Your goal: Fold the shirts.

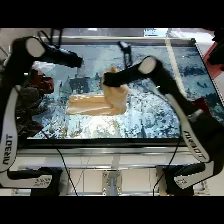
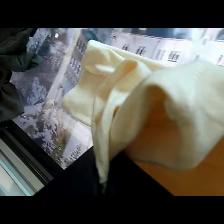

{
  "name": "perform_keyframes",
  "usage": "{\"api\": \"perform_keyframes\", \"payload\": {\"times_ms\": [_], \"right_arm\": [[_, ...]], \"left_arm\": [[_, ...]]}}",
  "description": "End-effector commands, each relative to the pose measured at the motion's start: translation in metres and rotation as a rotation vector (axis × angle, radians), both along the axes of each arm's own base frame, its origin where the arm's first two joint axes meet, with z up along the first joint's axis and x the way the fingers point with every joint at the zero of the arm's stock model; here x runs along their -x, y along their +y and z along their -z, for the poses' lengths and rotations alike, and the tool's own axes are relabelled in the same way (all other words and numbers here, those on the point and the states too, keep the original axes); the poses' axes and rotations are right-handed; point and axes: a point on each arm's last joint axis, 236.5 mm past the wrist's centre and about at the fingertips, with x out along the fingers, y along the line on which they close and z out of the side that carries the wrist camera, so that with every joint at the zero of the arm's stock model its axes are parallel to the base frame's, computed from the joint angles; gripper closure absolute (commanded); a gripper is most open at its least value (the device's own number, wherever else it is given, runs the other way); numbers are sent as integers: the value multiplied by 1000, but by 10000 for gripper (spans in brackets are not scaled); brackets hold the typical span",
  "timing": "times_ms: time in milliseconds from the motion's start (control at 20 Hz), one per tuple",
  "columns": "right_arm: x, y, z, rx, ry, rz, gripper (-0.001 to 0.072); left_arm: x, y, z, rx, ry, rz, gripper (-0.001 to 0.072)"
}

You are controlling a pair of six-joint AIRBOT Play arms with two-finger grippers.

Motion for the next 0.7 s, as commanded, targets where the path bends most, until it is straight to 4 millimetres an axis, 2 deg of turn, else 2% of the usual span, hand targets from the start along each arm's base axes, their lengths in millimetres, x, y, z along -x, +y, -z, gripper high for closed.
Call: {"api": "perform_keyframes", "payload": {"times_ms": [0, 50, 100, 150, 250, 300, 400, 500, 650], "right_arm": [[6, 102, 22, -212, 11, 86, 679], [8, 121, 29, -261, 26, 111, 539], [10, 130, 32, -282, 26, 124, 254], [7, 131, 31, -280, -1, 129, 42], [-6, 117, 19, -274, -41, 146, 41], [-18, 101, 14, -245, -78, 152, 42], [-42, 55, 14, -139, -128, 156, 42], [-60, -4, 37, 24, -101, 156, 43], [-54, -90, 95, 211, 114, 190, 42]], "left_arm": [[6, 56, -33, -21, -55, -110, 693], [8, 63, -27, -24, -30, -124, 693], [10, 67, -23, -34, -11, -129, 693], [11, 72, -20, -50, -1, -136, 694], [11, 73, -19, -57, 2, -138, 693], [11, 74, -19, -59, 2, -139, 694], [11, 74, -19, -60, 2, -140, 693], [11, 74, -19, -59, 2, -140, 693], [11, 74, -19, -54, 5, -142, 693]]}}
